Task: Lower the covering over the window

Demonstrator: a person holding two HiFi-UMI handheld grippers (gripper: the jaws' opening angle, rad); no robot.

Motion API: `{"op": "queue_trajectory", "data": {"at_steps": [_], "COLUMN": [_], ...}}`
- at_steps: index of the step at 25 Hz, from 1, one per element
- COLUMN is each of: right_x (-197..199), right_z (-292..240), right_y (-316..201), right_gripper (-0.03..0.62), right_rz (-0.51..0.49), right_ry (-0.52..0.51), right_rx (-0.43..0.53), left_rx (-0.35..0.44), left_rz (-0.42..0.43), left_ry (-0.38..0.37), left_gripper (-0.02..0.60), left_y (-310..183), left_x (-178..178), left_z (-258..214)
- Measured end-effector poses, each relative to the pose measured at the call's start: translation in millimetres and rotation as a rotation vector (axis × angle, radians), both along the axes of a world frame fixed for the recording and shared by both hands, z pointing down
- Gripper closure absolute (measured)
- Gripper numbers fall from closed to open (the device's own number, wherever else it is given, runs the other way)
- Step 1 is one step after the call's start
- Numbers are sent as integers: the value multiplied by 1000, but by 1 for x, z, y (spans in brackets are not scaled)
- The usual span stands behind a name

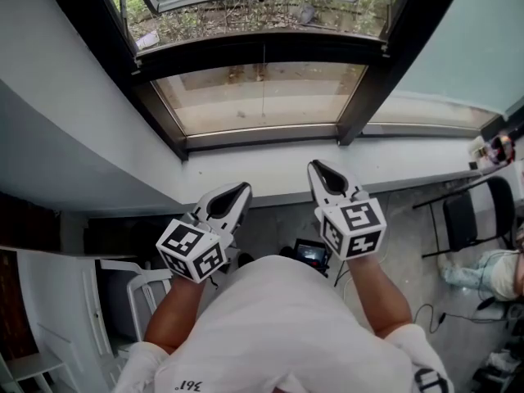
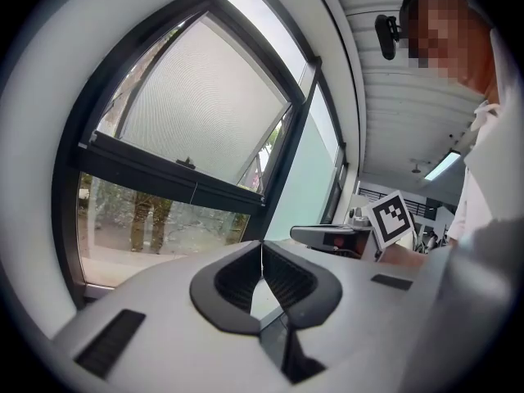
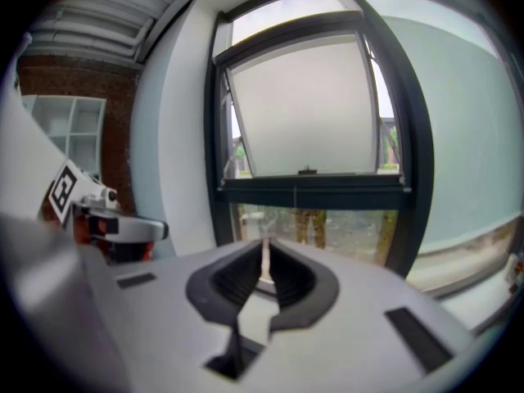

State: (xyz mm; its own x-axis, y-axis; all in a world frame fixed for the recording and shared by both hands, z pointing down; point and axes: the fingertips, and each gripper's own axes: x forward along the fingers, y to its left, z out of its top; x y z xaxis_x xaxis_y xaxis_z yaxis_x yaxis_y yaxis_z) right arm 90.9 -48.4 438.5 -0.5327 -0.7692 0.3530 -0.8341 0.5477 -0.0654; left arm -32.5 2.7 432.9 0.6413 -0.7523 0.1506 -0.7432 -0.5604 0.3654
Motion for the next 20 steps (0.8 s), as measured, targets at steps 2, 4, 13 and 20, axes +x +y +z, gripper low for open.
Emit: {"op": "queue_trajectory", "data": {"at_steps": [2, 4, 13, 20], "right_x": [3, 5, 6, 7], "right_z": [0, 0, 3, 7], "right_y": [-2, -4, -7, -6], "right_gripper": [557, 560, 571, 571], "right_rz": [-3, -5, -24, -29], "right_ry": [6, 12, 15, 36], "right_rx": [0, -1, -8, -19], "left_rx": [-2, -2, -4, -8], "left_rz": [-2, -2, -6, -4], "left_ry": [-3, -6, -17, -16], "left_gripper": [555, 555, 555, 555], "left_y": [-2, -4, -7, -6], "left_x": [3, 6, 11, 13], "left_z": [0, 0, 1, 3]}}
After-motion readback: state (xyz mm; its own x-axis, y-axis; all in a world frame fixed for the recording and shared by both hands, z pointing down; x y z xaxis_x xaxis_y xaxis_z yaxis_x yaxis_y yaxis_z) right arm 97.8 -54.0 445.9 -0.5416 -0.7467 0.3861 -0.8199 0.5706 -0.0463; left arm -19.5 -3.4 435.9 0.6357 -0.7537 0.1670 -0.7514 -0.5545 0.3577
